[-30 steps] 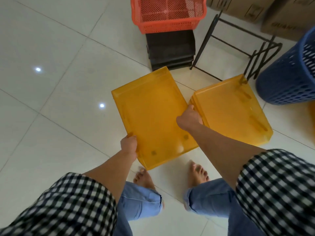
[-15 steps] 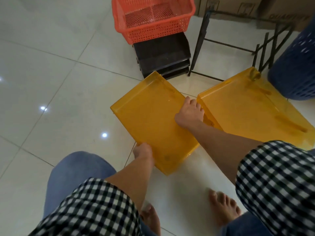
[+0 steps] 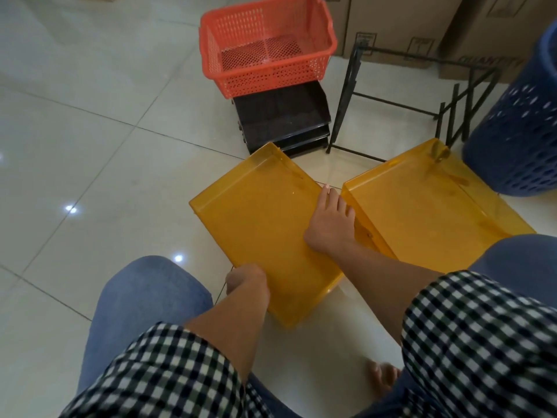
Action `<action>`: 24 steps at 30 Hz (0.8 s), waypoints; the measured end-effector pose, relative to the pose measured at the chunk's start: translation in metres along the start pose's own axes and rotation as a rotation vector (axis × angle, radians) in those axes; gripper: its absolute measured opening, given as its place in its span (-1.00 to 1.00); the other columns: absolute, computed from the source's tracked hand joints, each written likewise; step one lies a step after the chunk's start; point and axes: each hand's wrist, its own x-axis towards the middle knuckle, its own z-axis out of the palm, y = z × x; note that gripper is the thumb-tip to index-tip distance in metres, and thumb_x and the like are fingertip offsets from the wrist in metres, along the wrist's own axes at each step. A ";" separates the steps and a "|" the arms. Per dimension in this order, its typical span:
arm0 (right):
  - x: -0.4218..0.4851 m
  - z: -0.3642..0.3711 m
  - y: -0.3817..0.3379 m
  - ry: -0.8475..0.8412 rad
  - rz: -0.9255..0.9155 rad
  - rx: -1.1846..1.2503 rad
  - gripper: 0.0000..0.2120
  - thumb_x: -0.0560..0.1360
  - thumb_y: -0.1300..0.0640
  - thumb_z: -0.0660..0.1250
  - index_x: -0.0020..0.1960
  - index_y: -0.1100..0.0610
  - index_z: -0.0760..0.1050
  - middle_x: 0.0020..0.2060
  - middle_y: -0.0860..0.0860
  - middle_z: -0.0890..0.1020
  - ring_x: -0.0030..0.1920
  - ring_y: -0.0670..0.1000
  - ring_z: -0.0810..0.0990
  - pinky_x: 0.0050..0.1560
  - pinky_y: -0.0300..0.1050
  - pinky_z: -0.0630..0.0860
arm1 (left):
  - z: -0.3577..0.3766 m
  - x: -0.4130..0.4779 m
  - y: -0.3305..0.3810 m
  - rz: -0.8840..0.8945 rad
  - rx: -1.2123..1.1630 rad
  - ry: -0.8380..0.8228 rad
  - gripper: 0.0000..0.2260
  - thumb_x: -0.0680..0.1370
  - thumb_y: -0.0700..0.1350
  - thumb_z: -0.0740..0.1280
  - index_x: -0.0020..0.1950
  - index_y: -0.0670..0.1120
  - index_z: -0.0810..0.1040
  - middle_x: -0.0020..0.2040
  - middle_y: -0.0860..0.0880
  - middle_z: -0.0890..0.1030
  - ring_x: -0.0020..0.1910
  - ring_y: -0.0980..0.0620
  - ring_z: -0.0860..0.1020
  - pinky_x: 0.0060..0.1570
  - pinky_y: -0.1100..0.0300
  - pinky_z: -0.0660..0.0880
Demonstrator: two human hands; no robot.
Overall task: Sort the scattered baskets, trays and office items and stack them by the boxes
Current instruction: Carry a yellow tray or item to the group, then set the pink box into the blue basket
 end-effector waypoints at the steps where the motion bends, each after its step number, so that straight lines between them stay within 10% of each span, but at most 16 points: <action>1: 0.000 0.001 0.001 -0.003 -0.008 -0.012 -0.03 0.54 -0.04 0.32 0.62 0.19 -0.30 0.61 0.15 0.00 0.58 0.20 0.04 0.54 0.19 0.11 | 0.002 0.000 -0.001 0.019 0.050 -0.008 -0.72 0.61 -0.31 0.27 0.30 -0.14 0.56 0.26 -0.08 0.56 0.22 -0.05 0.55 0.15 0.20 0.51; 8: 0.001 0.009 0.007 0.006 -0.039 -0.072 -0.01 0.56 -0.09 0.29 0.61 0.19 -0.38 0.63 0.16 -0.16 0.63 0.20 -0.13 0.56 0.20 0.04 | 0.005 0.003 0.006 -0.125 -0.306 0.002 -0.71 0.64 -0.26 0.20 0.35 -0.19 0.52 0.08 -0.12 0.53 0.01 -0.03 0.52 -0.22 0.23 0.41; 11: 0.002 0.010 0.007 -0.025 -0.037 -0.072 0.02 0.55 -0.10 0.30 0.60 0.20 -0.39 0.63 0.17 -0.21 0.63 0.20 -0.16 0.56 0.21 0.01 | -0.004 -0.001 0.014 -0.287 -0.750 -0.030 -0.64 0.67 -0.13 0.17 0.43 -0.23 0.43 0.33 -0.22 0.51 0.28 -0.18 0.53 -0.17 0.12 0.47; 15: 0.002 -0.021 0.004 -0.247 -0.014 -0.009 0.04 0.54 -0.02 0.35 0.60 0.18 -0.41 0.61 0.16 -0.28 0.62 0.20 -0.24 0.58 0.24 -0.07 | -0.020 -0.020 0.014 -0.258 -0.616 -0.094 -0.62 0.65 -0.03 0.25 0.41 -0.19 0.44 0.19 -0.21 0.56 0.05 -0.19 0.54 -0.06 0.00 0.46; 24: -0.106 -0.193 -0.029 -0.355 -0.087 -0.084 -0.10 0.59 -0.09 0.27 0.64 0.07 -0.29 0.63 0.12 -0.23 0.62 0.22 -0.24 0.53 0.37 -0.10 | -0.177 -0.162 0.036 0.190 -0.162 -0.166 -0.45 0.67 0.12 0.20 0.61 -0.05 0.19 0.55 -0.15 0.31 0.49 -0.21 0.33 0.44 -0.14 0.32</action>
